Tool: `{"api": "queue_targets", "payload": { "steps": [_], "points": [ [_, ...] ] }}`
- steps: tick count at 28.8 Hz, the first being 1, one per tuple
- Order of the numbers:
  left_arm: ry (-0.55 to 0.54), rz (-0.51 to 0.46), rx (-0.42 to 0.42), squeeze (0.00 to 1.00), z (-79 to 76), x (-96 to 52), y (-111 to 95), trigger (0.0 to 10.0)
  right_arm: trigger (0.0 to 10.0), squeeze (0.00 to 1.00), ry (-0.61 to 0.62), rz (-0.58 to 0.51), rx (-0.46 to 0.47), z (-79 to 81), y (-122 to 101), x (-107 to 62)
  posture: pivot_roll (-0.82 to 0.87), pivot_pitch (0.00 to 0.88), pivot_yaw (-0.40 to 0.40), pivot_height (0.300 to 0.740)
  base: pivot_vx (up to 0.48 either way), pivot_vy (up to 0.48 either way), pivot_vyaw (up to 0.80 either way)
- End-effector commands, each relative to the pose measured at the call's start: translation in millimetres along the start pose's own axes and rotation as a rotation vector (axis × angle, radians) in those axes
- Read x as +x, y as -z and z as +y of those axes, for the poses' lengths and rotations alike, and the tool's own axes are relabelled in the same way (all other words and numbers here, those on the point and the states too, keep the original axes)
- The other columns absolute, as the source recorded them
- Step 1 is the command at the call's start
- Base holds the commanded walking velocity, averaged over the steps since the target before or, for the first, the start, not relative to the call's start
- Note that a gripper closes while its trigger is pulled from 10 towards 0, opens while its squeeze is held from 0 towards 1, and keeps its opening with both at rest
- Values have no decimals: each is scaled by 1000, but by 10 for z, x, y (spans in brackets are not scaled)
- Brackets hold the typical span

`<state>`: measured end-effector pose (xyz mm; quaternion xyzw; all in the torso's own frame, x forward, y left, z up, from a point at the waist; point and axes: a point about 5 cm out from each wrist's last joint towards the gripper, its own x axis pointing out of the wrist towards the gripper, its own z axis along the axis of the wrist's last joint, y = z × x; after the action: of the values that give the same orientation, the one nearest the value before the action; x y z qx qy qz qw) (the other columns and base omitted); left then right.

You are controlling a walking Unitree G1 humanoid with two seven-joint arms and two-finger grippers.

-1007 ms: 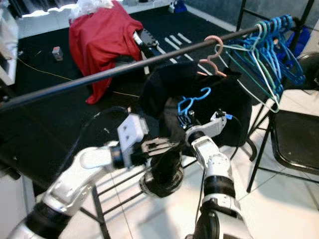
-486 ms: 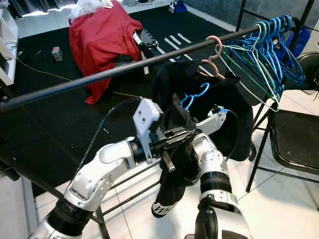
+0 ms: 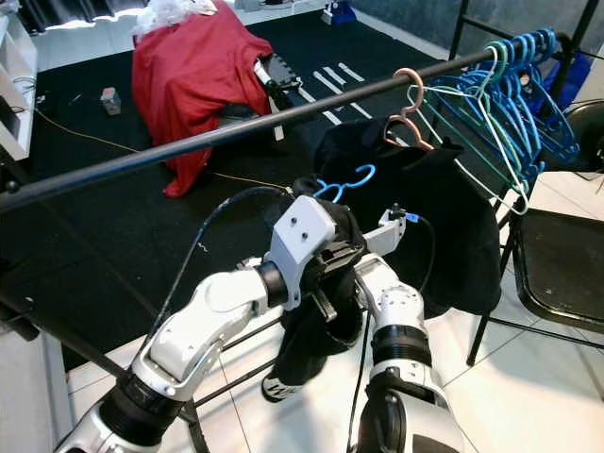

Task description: Hang hanger

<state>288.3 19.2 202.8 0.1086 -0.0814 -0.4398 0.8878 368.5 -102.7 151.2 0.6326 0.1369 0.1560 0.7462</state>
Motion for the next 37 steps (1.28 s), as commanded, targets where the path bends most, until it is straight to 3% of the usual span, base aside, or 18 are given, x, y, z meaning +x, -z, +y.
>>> {"api": "queue_targets", "payload": {
  "steps": [1, 10, 11, 12, 13, 14, 16, 17, 18, 25, 33, 37],
  "points": [
    [-24, 87, -19, 1000, 41, -29, 167, 10000, 0, 0, -109, 38, 6, 210, 99, 60, -67, 148, 45, 740, 0, 0, 0],
    [-140, 123, 41, 1000, 226, -88, 220, 10000, 0, 0, -109, 47, -16, 208, 84, 50, -64, 149, 44, 740, 0, 0, 0],
    [-173, 120, 53, 749, 284, -115, 214, 10000, 0, 0, -101, 57, -44, 192, 81, 44, -64, 150, 42, 740, 0, 0, 0],
    [-173, 120, 53, 749, 284, -115, 214, 10000, 0, 0, -101, 57, -44, 192, 81, 44, -64, 150, 42, 740, 0, 0, 0],
    [-196, 102, 52, 0, 331, -148, 190, 10000, 0, 0, -84, 85, -111, 164, 94, 30, -63, 151, 44, 740, 0, 0, 0],
    [-196, 102, 52, 0, 331, -148, 190, 10000, 0, 0, -84, 85, -111, 164, 94, 30, -63, 151, 44, 740, 0, 0, 0],
    [-262, 7, -18, 0, 481, -294, 106, 10000, 0, 0, -13, 211, -378, -1, 187, -46, -62, 153, 42, 740, 0, 0, 0],
    [-262, 7, -18, 0, 481, -294, 106, 10000, 0, 0, -13, 211, -378, -1, 187, -46, -62, 153, 42, 740, 0, 0, 0],
    [-280, -28, -42, 0, 538, -368, 80, 10000, 0, 0, 15, 251, -457, -74, 215, -87, -62, 153, 42, 740, 0, 0, 0],
    [-229, -107, -82, 0, 620, -628, 20, 10000, 0, 0, 82, 238, -557, -297, 142, -220, -59, 153, 36, 740, 0, 0, 0],
    [-370, -124, -50, 0, 910, -717, -3, 10000, 0, 0, 65, 212, -604, -353, 76, -299, -60, 151, 38, 740, 0, 0, 0],
    [-409, -93, -11, 0, 1048, -792, 41, 10000, 0, 0, 12, 257, -710, -368, 73, -403, -61, 150, 41, 740, 0, 0, 0]
  ]
}}
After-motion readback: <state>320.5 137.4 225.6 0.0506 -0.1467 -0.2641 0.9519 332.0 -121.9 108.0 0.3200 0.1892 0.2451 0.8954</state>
